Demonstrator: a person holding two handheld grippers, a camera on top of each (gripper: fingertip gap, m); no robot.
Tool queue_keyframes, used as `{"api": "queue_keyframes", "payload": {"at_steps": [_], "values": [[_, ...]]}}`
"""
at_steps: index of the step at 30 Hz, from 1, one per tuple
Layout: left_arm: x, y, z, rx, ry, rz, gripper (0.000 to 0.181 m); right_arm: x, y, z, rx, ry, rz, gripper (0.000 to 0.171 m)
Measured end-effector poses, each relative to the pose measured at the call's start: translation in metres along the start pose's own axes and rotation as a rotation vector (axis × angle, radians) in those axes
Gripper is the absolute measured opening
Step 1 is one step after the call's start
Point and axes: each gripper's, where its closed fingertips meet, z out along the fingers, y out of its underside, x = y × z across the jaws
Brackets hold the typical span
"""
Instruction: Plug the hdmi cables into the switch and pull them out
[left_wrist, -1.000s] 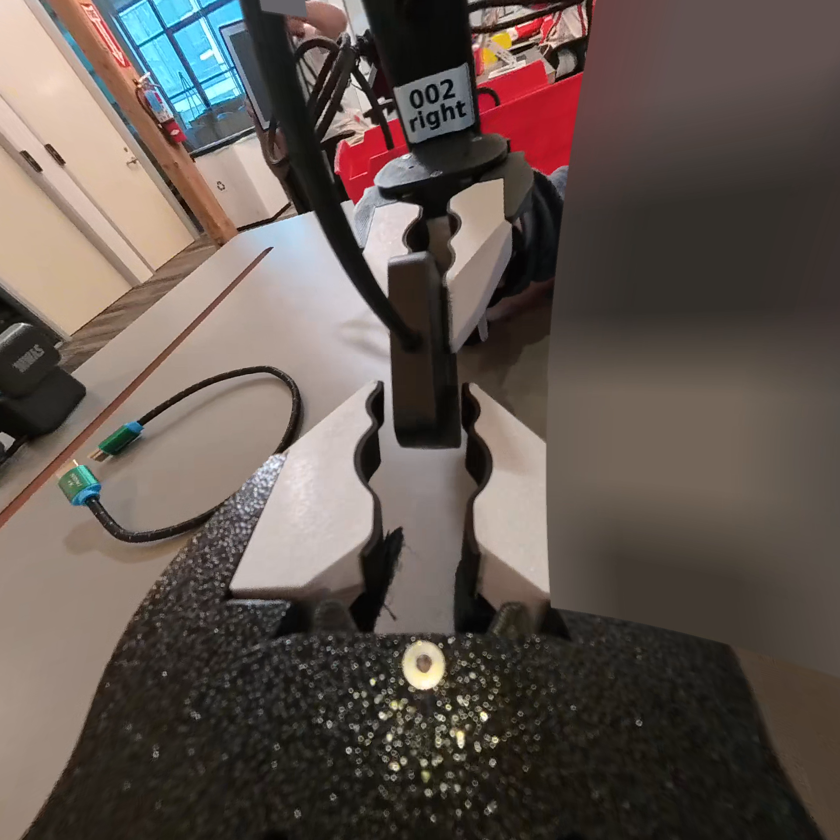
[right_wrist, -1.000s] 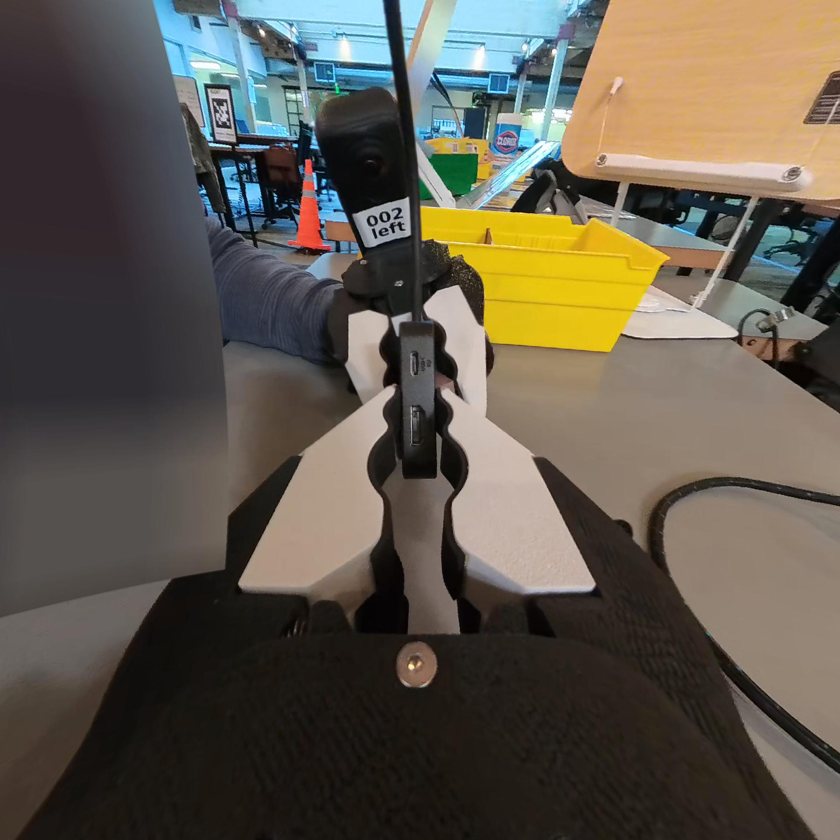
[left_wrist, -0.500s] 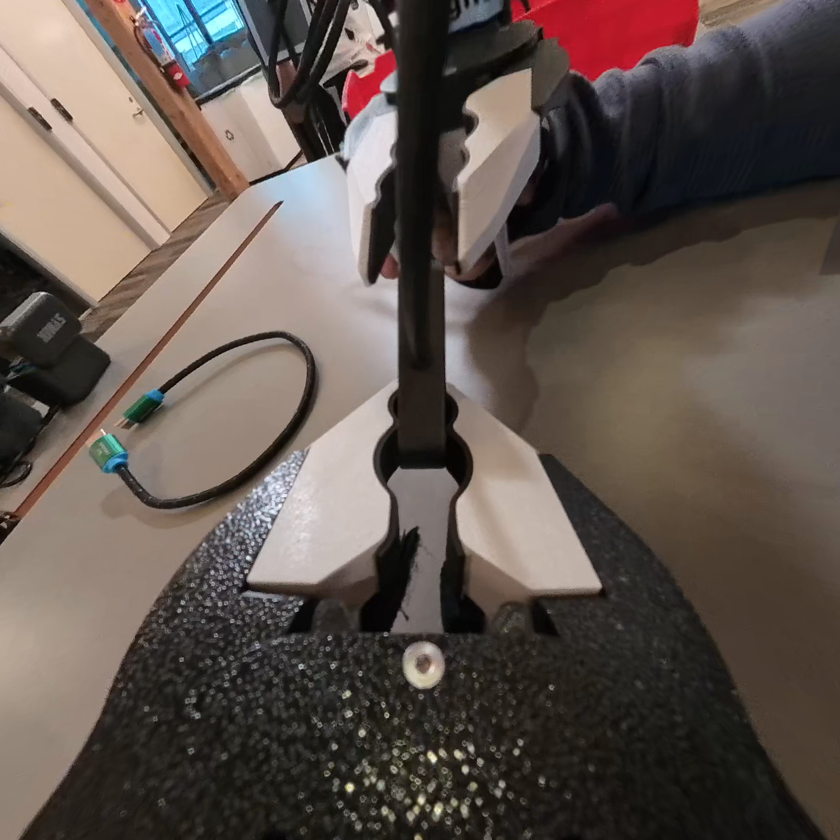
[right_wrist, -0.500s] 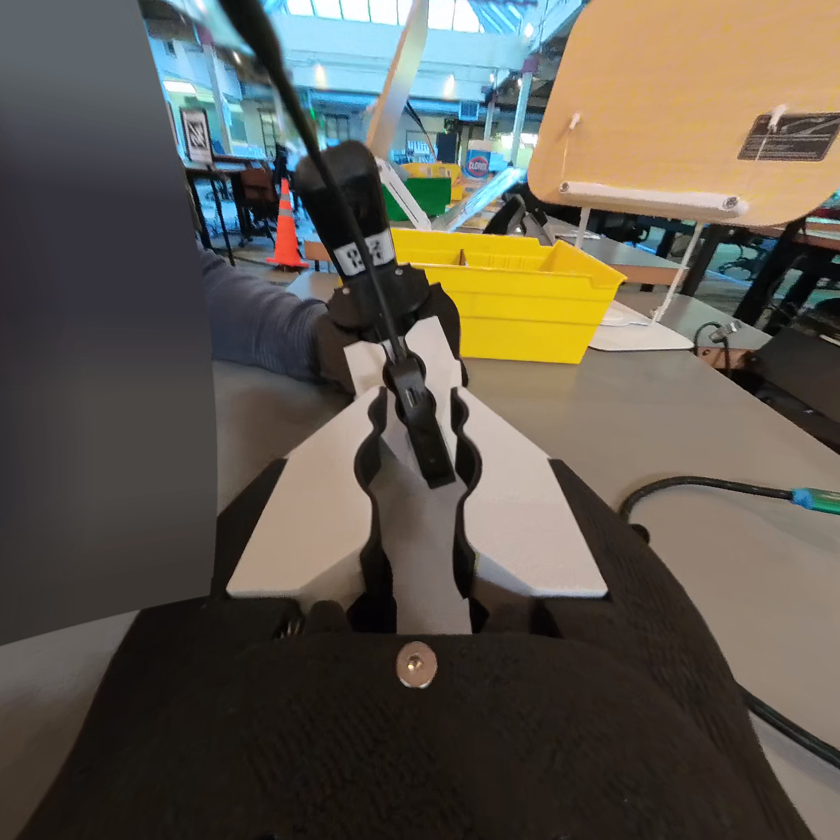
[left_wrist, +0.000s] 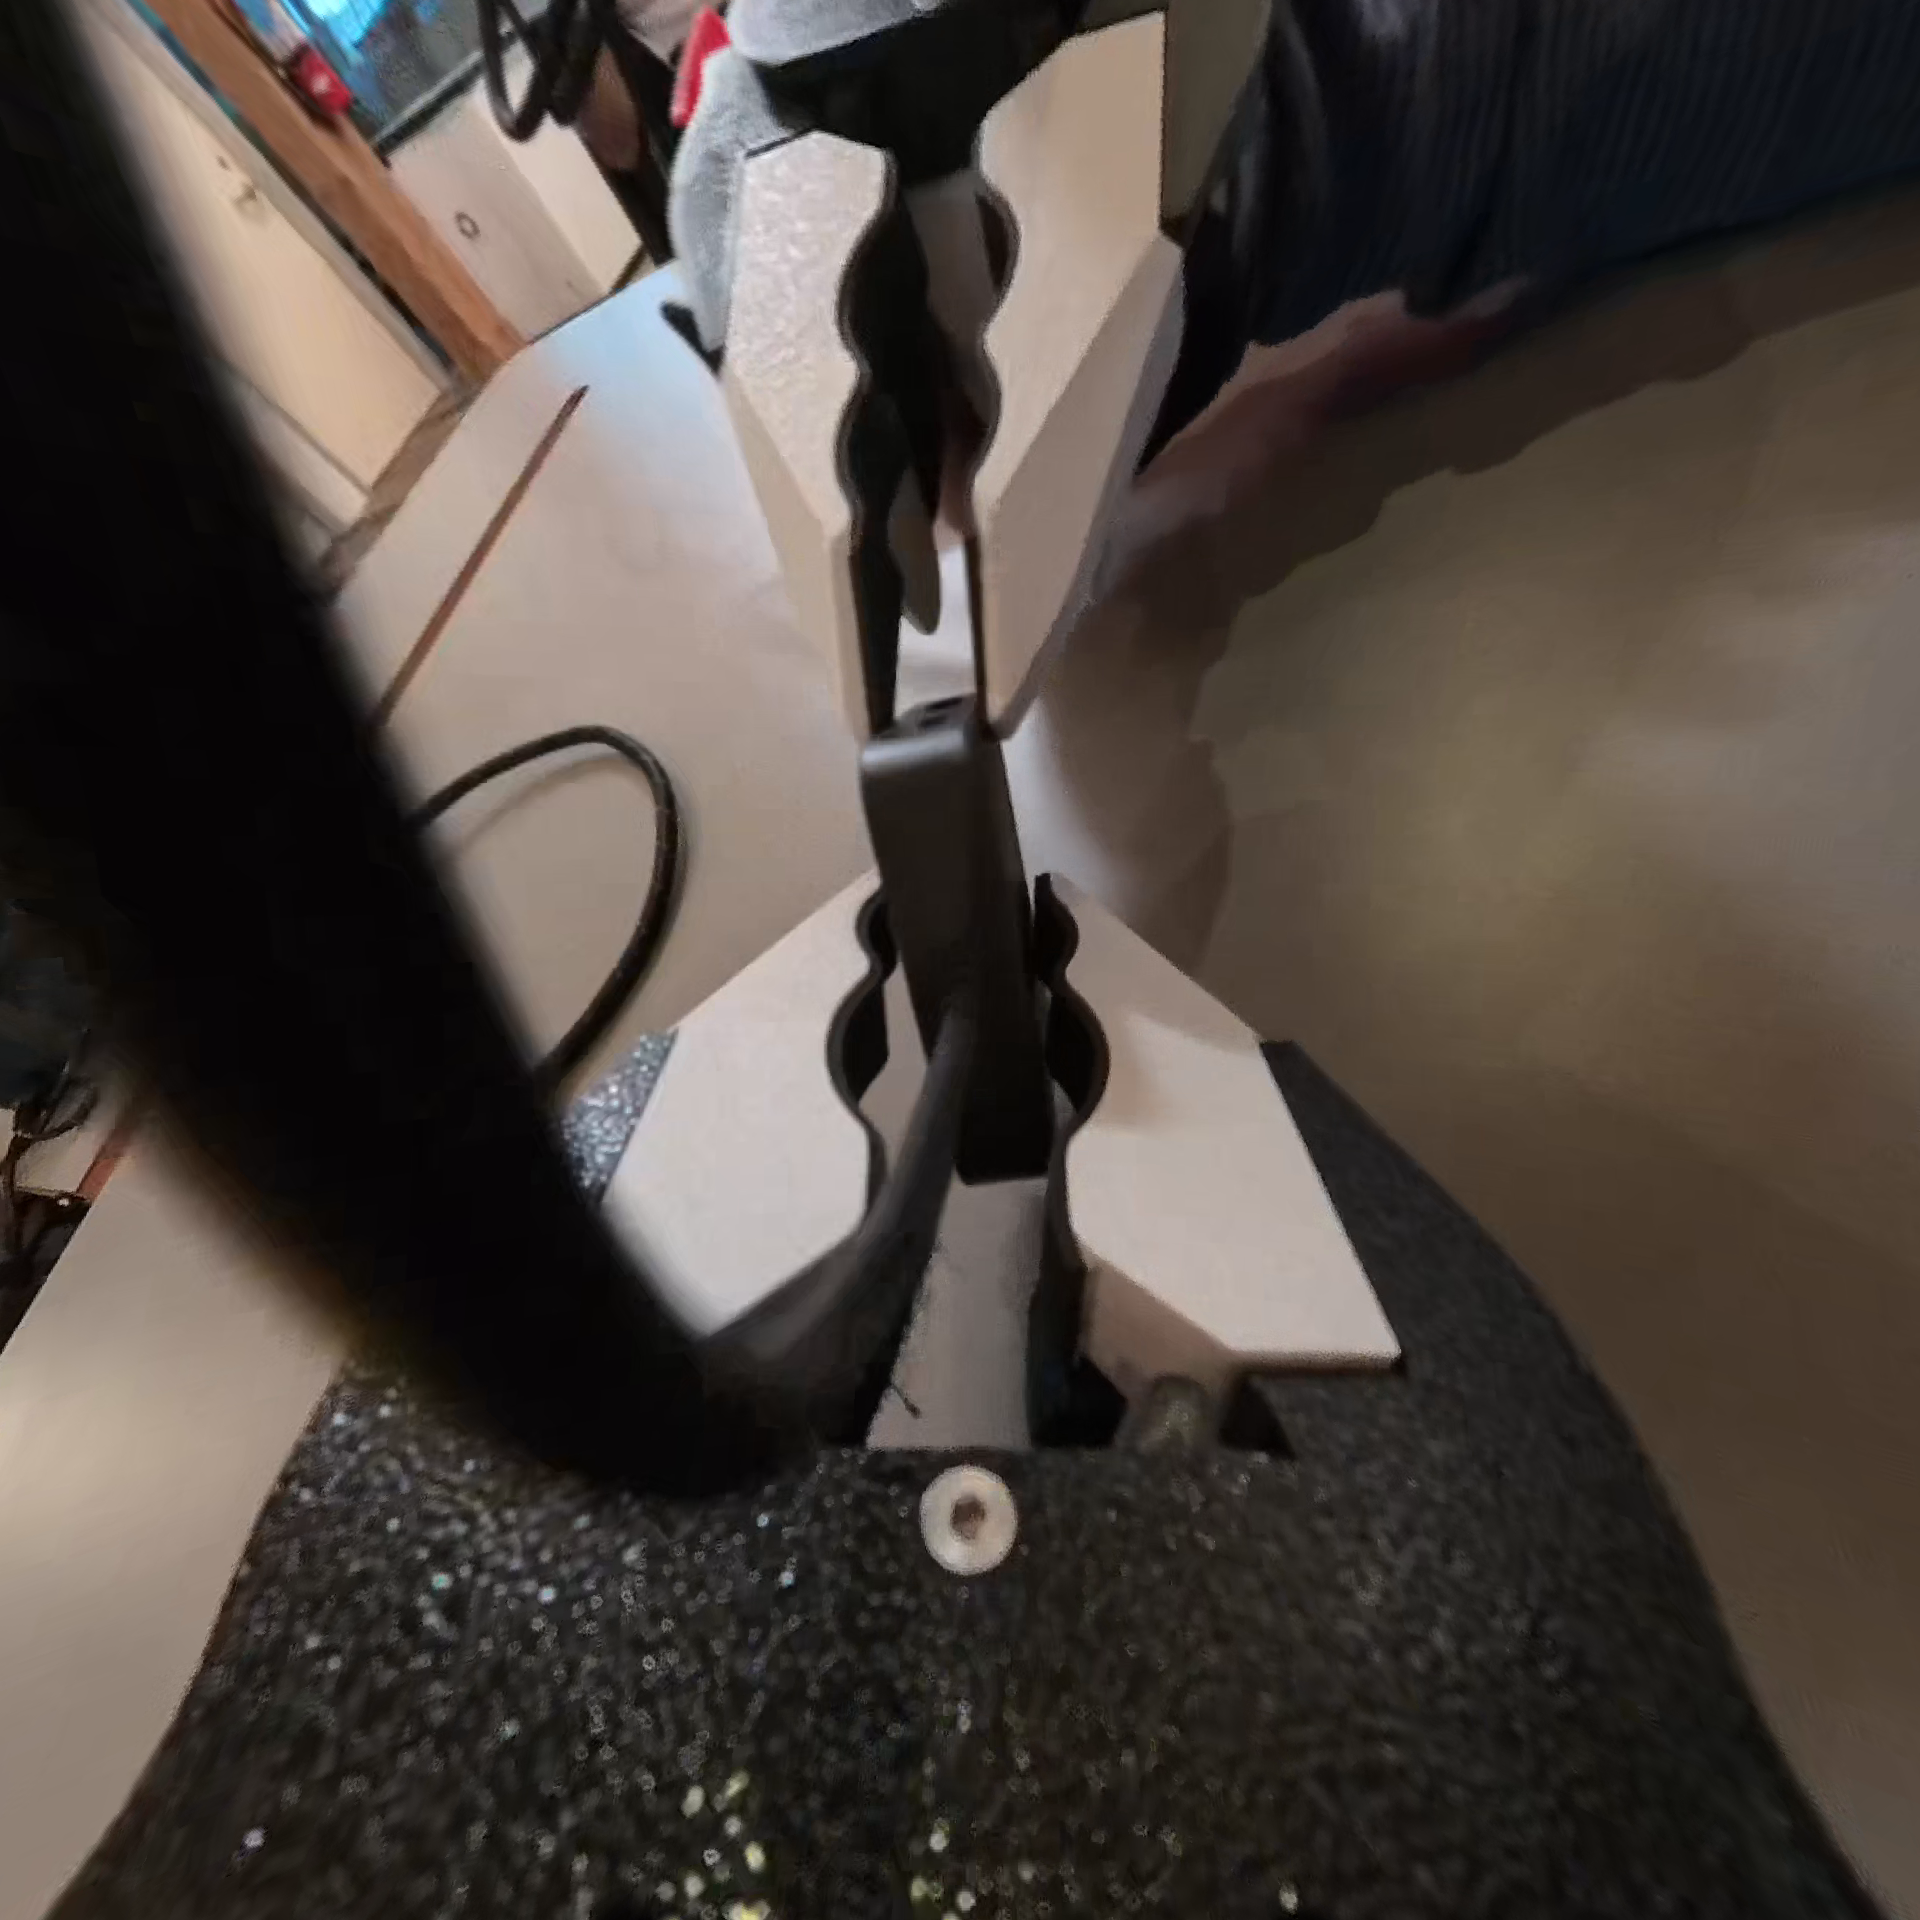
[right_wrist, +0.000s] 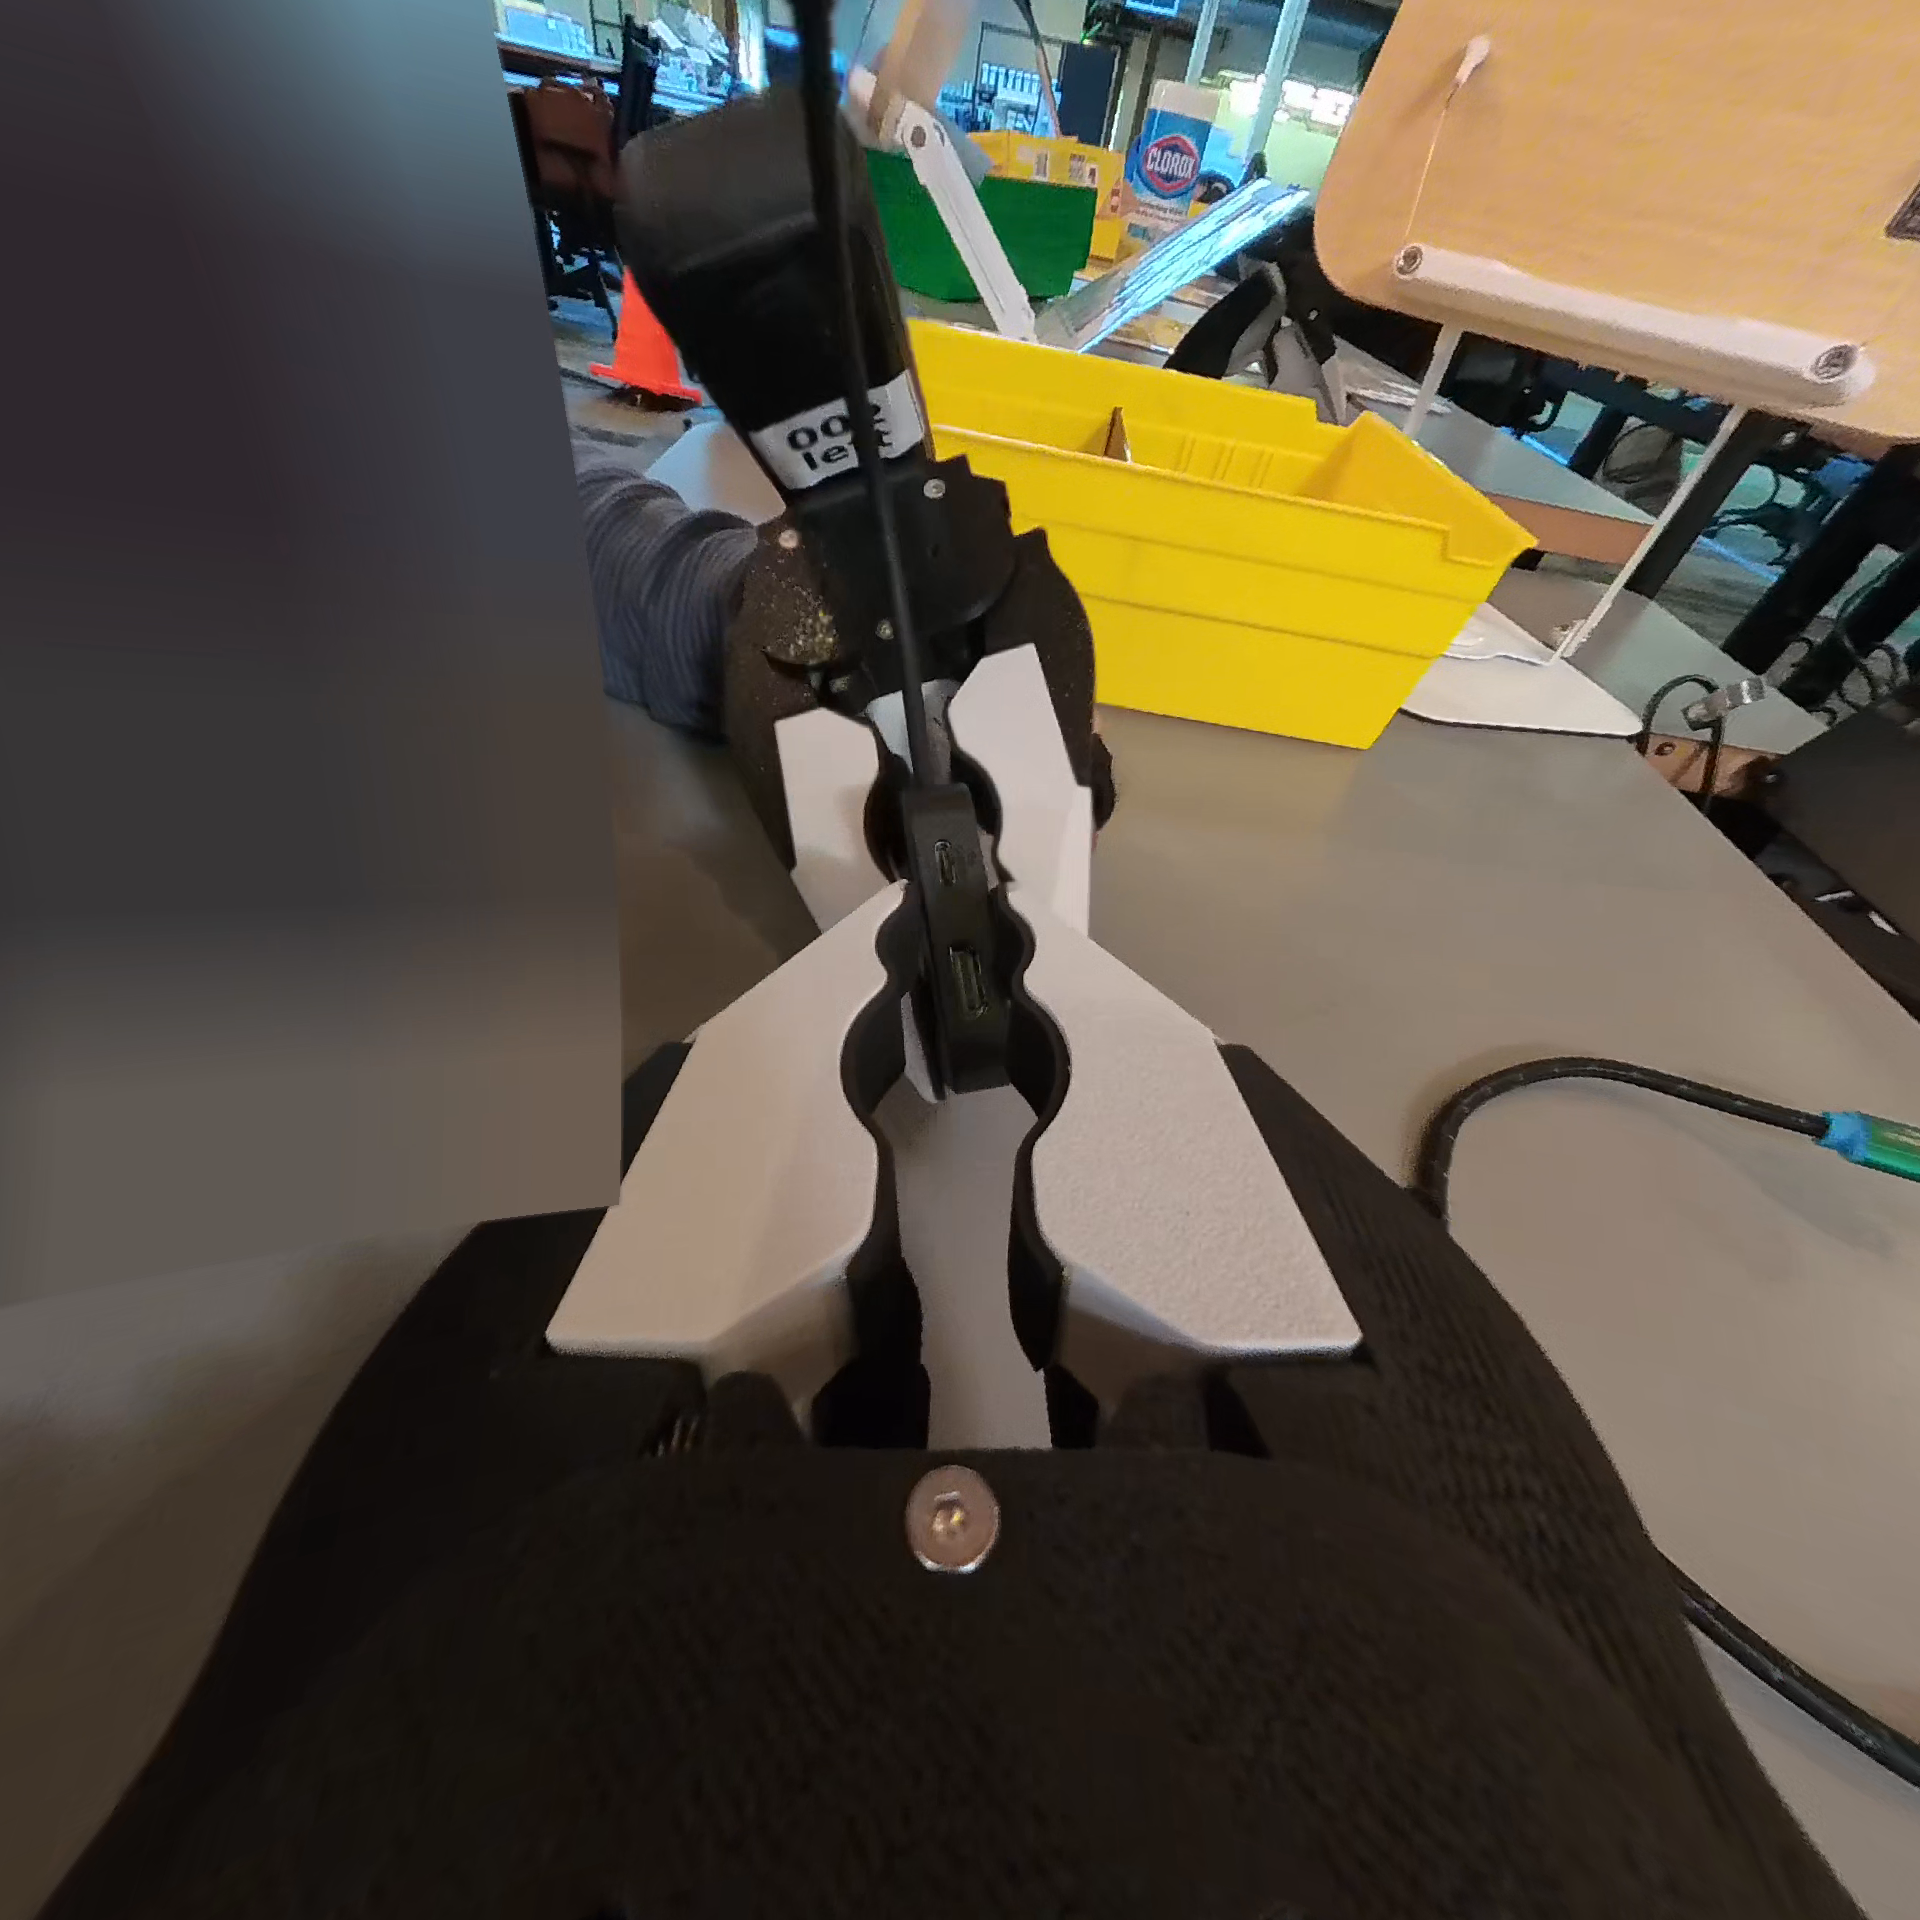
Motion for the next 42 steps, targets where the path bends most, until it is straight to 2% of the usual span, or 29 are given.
{"api": "queue_keyframes", "payload": {"at_steps": [1,9,12,14,17,21,24,27,31,37,39,42], "values": [[0.002,0.001,0.001,-0.008,0.002,0.015,0.021,-0.001,0.001,0.001,-0.001,-0.003,0.0,0.011],[-0.002,-0.002,0.0,0.009,-0.011,-0.004,0.014,0.0,-0.005,0.005,0.042,0.007,0.005,0.011],[-0.017,0.0,-0.002,0.008,-0.082,-0.055,0.012,0.008,-0.011,0.002,0.076,0.057,0.006,0.012],[-0.031,0.006,-0.005,-0.012,-0.156,-0.081,0.012,0.02,-0.018,-0.006,0.13,0.124,0.011,0.018],[-0.052,0.008,-0.014,0.011,-0.271,-0.124,0.011,0.052,-0.033,-0.03,0.255,0.331,0.013,0.024],[-0.076,0.009,-0.029,0.042,-0.426,-0.137,0.011,0.109,-0.03,-0.084,0.314,0.832,-0.033,0.025],[-0.087,0.007,-0.038,0.06,-0.514,-0.118,0.011,0.123,-0.014,-0.092,0.211,1.003,-0.08,0.024],[-0.101,0.007,-0.042,0.075,-0.584,-0.058,0.011,0.123,-0.002,-0.074,0.085,1.013,-0.13,0.022],[-0.123,0.018,-0.039,0.054,-0.618,-0.107,0.011,0.135,0.005,-0.065,-0.004,1.073,-0.201,0.02],[-0.148,0.029,-0.041,0.068,-0.663,-0.213,0.011,0.199,0.022,-0.074,-0.201,1.188,-0.322,0.019],[-0.149,0.028,-0.043,0.085,-0.664,-0.221,0.011,0.226,0.035,-0.07,-0.291,1.158,-0.31,0.021],[-0.145,0.025,-0.04,0.093,-0.648,-0.198,0.011,0.254,0.072,-0.05,-0.447,0.987,-0.166,0.031]]}}
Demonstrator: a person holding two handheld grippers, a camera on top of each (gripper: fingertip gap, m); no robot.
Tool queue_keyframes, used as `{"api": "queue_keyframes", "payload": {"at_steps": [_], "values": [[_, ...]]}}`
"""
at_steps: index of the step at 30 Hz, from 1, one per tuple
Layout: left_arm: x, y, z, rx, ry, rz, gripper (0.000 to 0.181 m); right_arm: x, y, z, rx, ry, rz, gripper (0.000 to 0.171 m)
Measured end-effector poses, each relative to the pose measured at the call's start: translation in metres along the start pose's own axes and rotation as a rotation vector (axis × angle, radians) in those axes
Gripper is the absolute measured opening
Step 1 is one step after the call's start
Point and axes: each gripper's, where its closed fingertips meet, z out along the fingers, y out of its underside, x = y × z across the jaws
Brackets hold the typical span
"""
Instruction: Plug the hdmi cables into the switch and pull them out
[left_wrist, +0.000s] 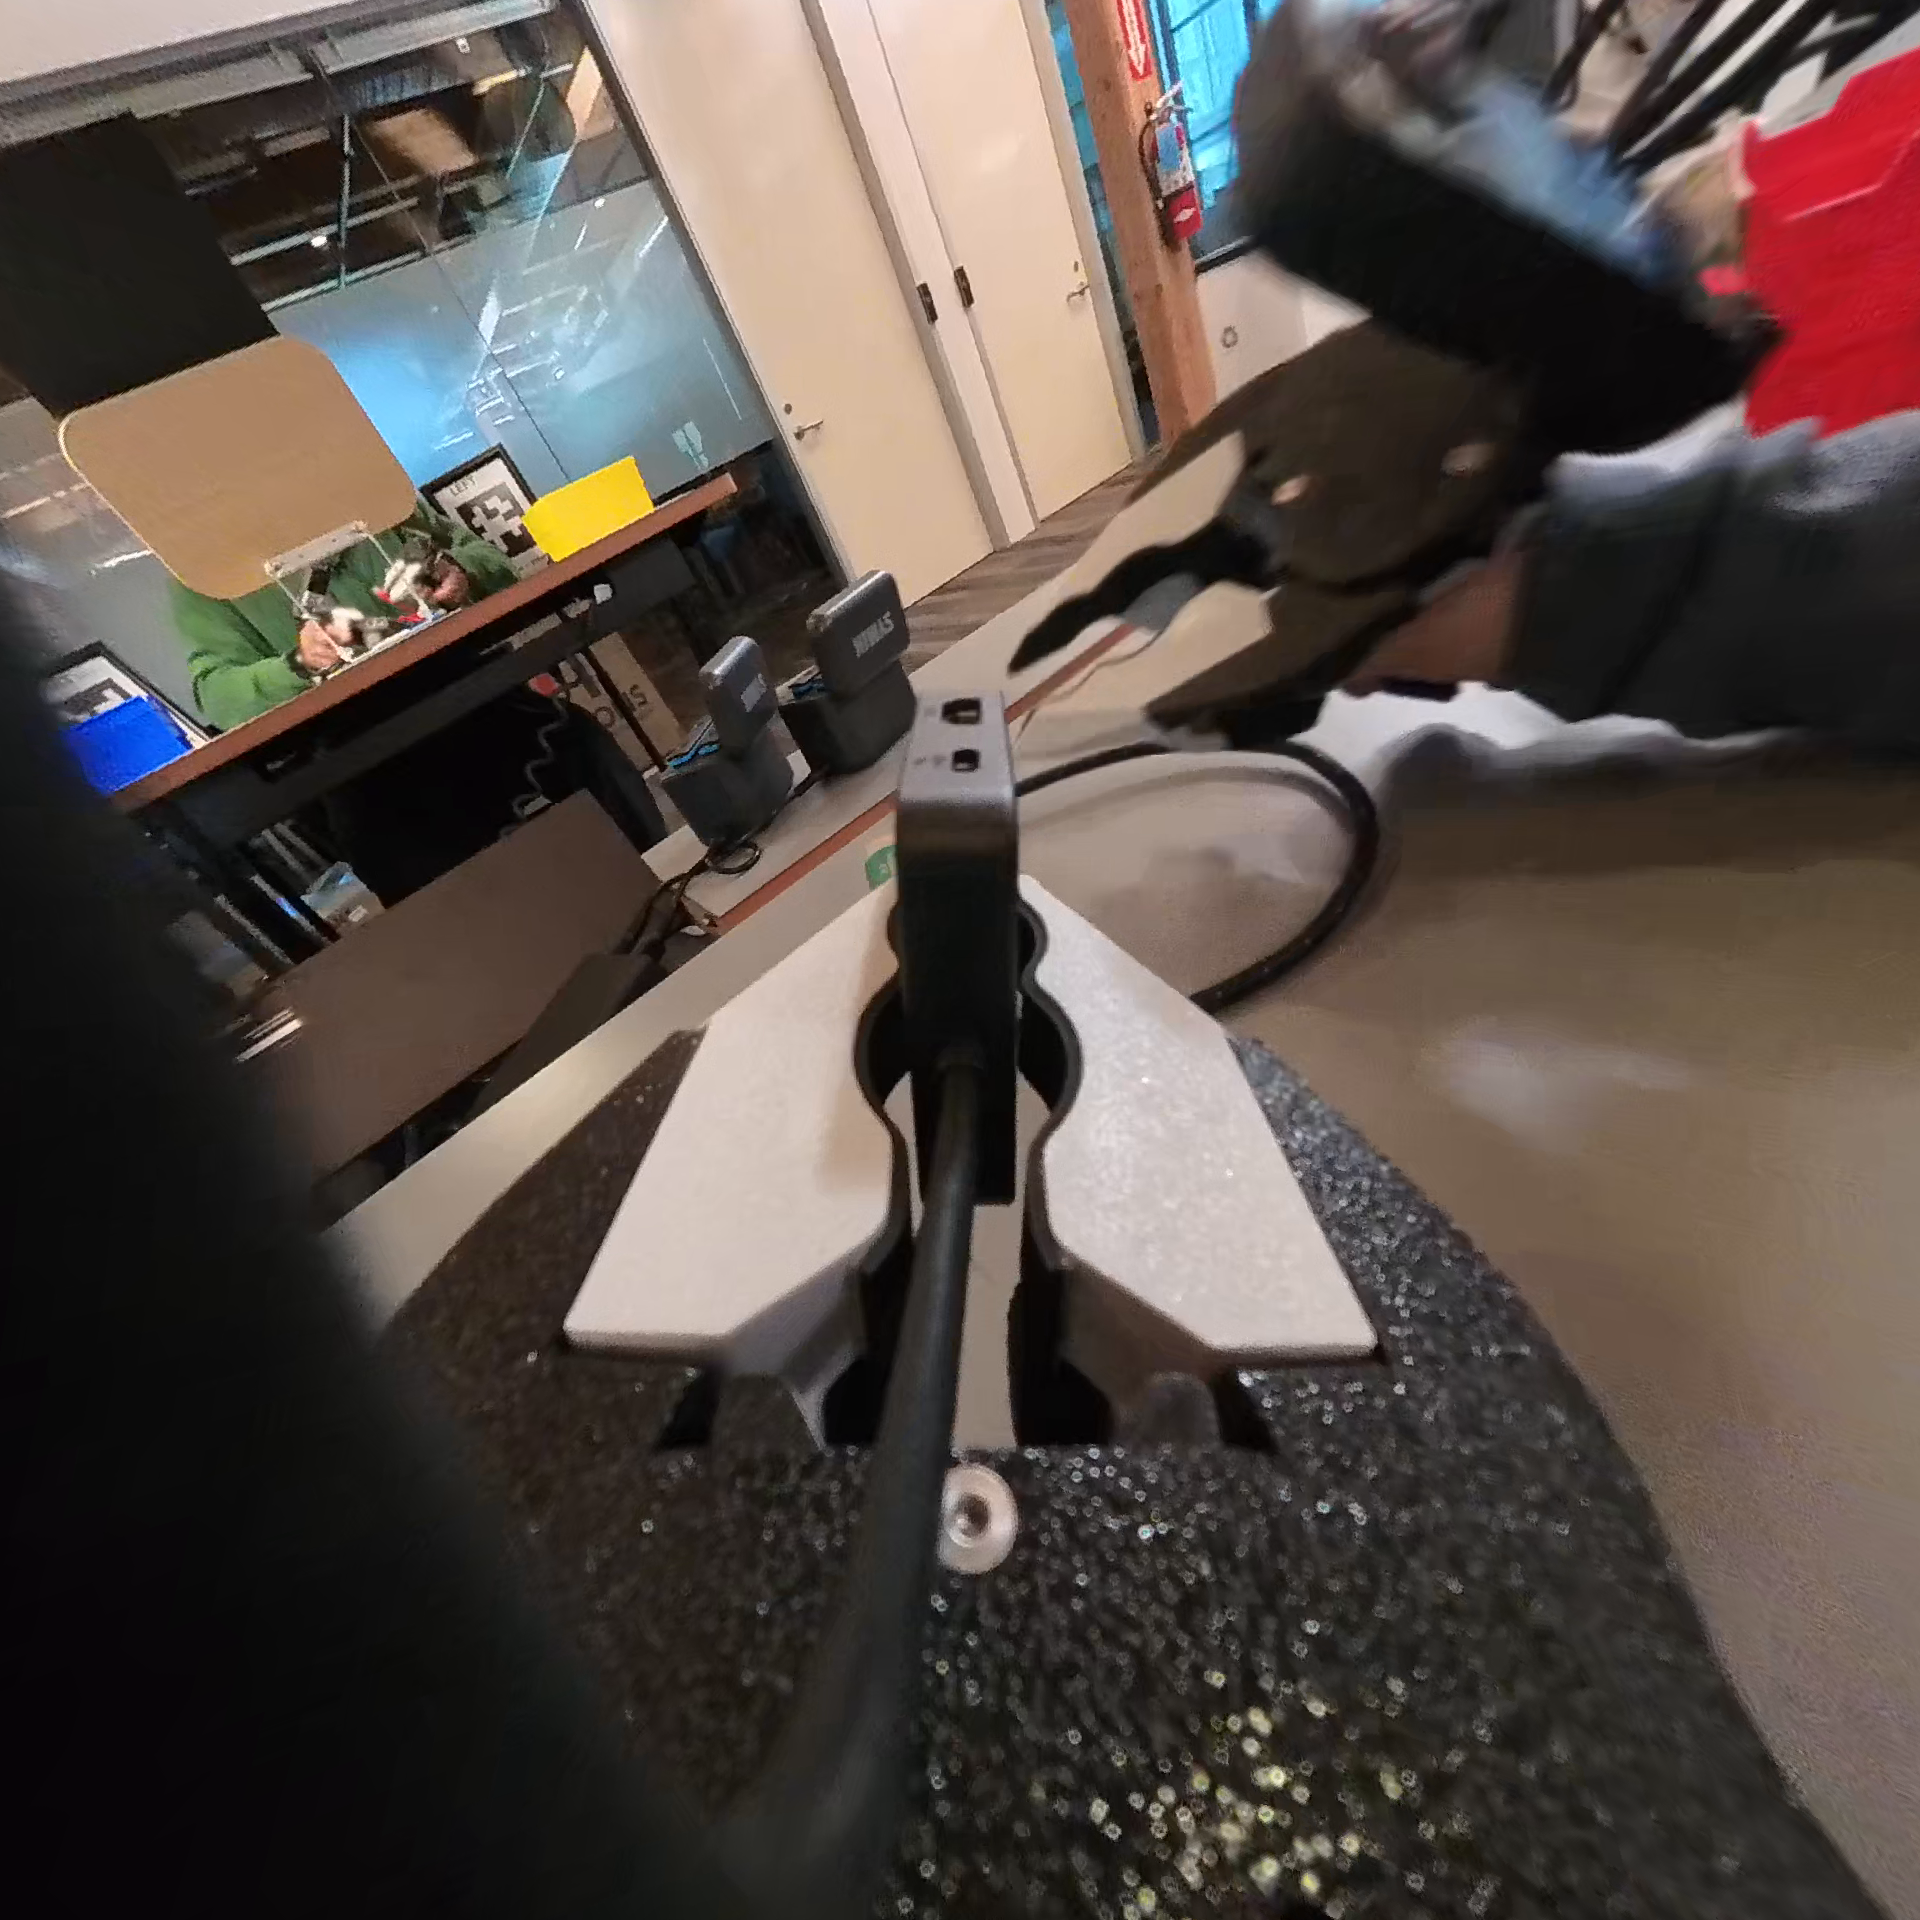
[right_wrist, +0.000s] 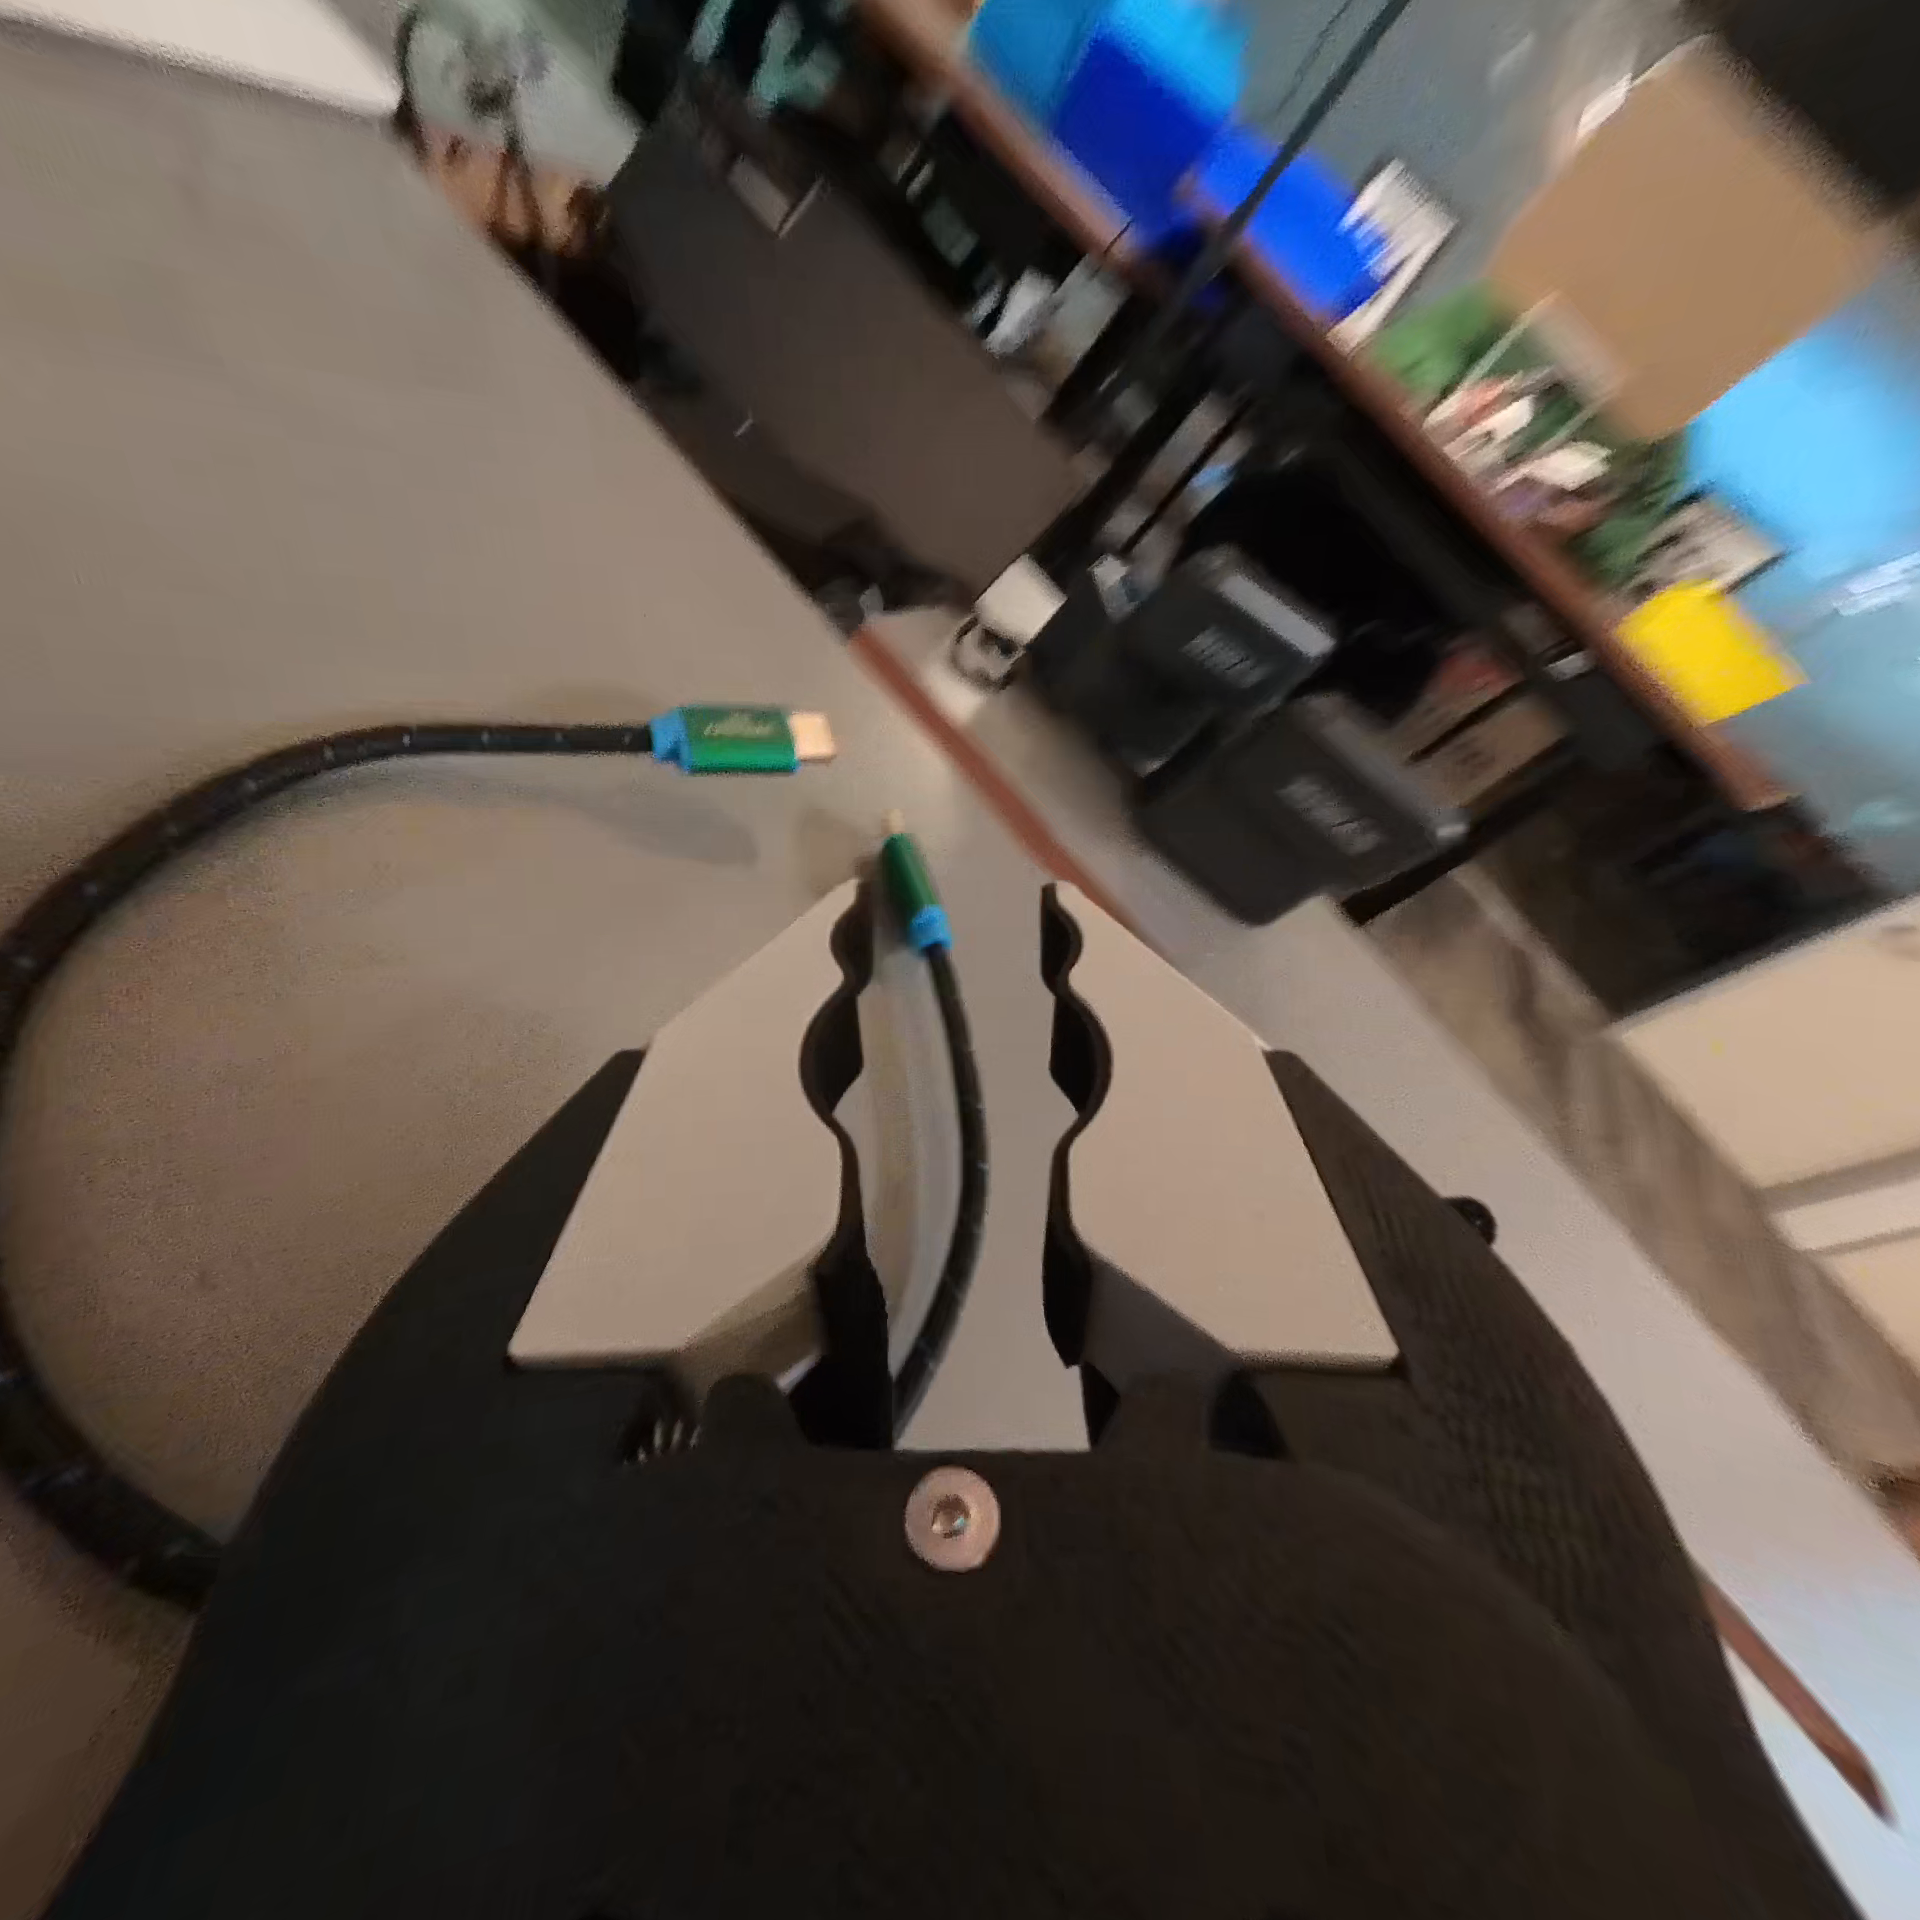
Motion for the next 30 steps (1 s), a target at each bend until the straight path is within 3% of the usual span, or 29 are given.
{"api": "queue_keyframes", "payload": {"at_steps": [2,9,18,21,24,27,30], "values": [[0.002,0.0,0.001,-0.004,0.008,0.009,0.011,-0.008,0.017,0.021,-0.108,-0.103,0.015,0.038],[0.004,0.0,0.001,-0.004,0.02,0.01,0.011,-0.019,0.034,0.048,-0.238,-0.299,0.09,0.035],[0.01,0.0,0.002,-0.004,0.045,0.035,0.011,-0.016,0.04,0.051,-0.267,-0.261,0.046,0.01],[0.008,-0.001,0.001,-0.001,0.034,0.026,0.011,-0.009,0.035,0.046,-0.194,-0.133,-0.068,0.009],[0.005,-0.001,0.0,0.006,0.023,0.017,0.011,0.0,0.006,0.023,0.027,0.019,-0.208,0.01],[0.003,-0.002,-0.001,0.012,0.014,0.009,0.011,-0.007,-0.032,-0.012,0.292,0.026,-0.151,0.009],[0.0,-0.003,-0.003,0.019,0.002,-0.003,0.011,-0.01,-0.051,-0.046,0.433,0.046,-0.087,0.009]]}}
